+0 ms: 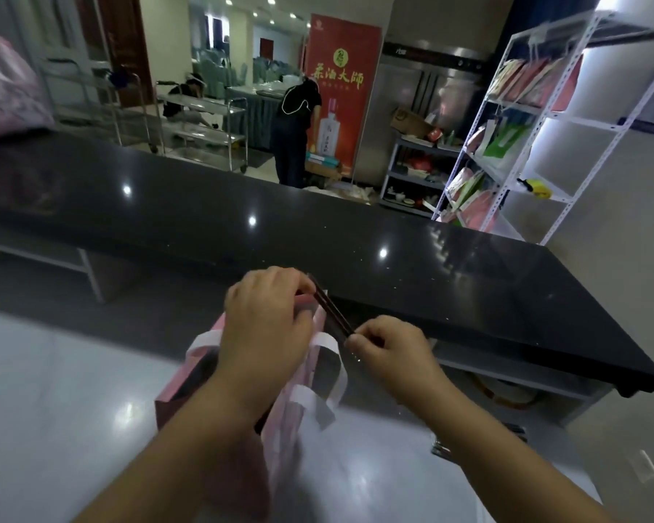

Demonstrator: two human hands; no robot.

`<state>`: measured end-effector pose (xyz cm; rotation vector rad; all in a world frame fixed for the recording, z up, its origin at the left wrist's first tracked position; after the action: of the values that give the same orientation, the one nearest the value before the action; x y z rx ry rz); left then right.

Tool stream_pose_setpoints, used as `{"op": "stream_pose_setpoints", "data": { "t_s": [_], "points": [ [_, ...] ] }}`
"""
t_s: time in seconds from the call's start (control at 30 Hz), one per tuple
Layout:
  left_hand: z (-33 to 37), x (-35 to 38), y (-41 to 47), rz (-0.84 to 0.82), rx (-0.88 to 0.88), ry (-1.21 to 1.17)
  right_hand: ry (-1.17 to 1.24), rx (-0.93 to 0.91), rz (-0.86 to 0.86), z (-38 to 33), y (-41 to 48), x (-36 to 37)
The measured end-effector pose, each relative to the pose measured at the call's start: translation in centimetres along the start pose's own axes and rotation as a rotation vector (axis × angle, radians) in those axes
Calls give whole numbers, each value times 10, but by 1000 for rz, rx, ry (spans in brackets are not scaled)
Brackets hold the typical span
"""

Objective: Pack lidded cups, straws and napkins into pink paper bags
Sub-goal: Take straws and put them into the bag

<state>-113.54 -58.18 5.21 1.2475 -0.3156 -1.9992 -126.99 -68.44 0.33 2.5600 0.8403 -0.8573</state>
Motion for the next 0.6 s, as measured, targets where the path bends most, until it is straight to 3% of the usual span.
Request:
{"op": "stream_pose_setpoints", "data": {
  "t_s": [0.07, 0.17, 0.33, 0.43, 0.5, 0.6],
  "points": [
    [-26, -7, 0, -141, 61, 340, 99, 114, -111, -14, 10, 17],
    [-59, -11, -6, -301, 71, 535, 75, 178, -224, -36, 22, 40],
    [-70, -31, -1, -181, 164, 437, -178, 183, -357, -72, 40, 79],
    [-66, -31, 1, -173, 346, 488, -408, 211, -454, -84, 57, 113],
    [-67, -28, -1, -196, 454, 547, -596, 299, -533, -80, 70, 136],
    [-82, -24, -6, -331, 430, 668, -754, 458, -585, -62, 86, 163]
  ]
}}
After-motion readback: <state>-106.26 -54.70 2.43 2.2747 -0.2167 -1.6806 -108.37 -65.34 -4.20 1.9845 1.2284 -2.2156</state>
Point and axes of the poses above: each hand's wrist, its own y-axis towards the middle knuckle, its own x-axis out of the palm, z = x × y, the point moved 9 cm from there along y, towards the middle knuckle, and after that the axes turned 8 degrees about y, right-handed, at the moved point
